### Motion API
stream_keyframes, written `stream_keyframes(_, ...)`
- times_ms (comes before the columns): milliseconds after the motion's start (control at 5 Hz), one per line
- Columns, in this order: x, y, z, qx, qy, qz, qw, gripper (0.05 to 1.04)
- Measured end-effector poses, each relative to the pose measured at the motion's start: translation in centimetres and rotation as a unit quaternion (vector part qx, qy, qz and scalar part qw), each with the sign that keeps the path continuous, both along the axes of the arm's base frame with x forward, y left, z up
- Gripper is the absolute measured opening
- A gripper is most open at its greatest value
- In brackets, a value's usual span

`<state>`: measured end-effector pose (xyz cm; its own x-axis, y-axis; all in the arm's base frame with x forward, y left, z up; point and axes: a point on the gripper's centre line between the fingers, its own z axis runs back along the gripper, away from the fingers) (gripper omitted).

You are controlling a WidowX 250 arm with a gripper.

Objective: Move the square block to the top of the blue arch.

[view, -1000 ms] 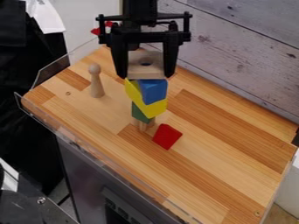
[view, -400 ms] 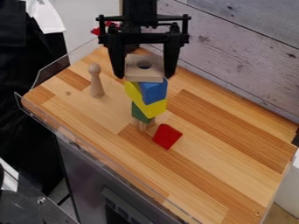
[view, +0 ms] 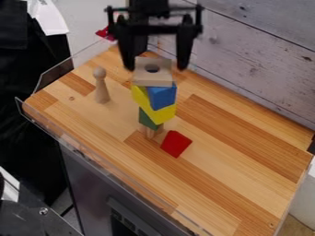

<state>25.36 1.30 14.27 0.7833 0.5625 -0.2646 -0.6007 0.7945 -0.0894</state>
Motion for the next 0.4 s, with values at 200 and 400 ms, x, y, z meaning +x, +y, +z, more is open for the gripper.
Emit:
stream_keyframes(200,1.2,2.1,2.0,0.01,-0.034,0.01,0.9993,0.999)
stream_keyframes(400,1.3,4.5,1.5,0.014,-0.031,0.037,0.9987,0.999)
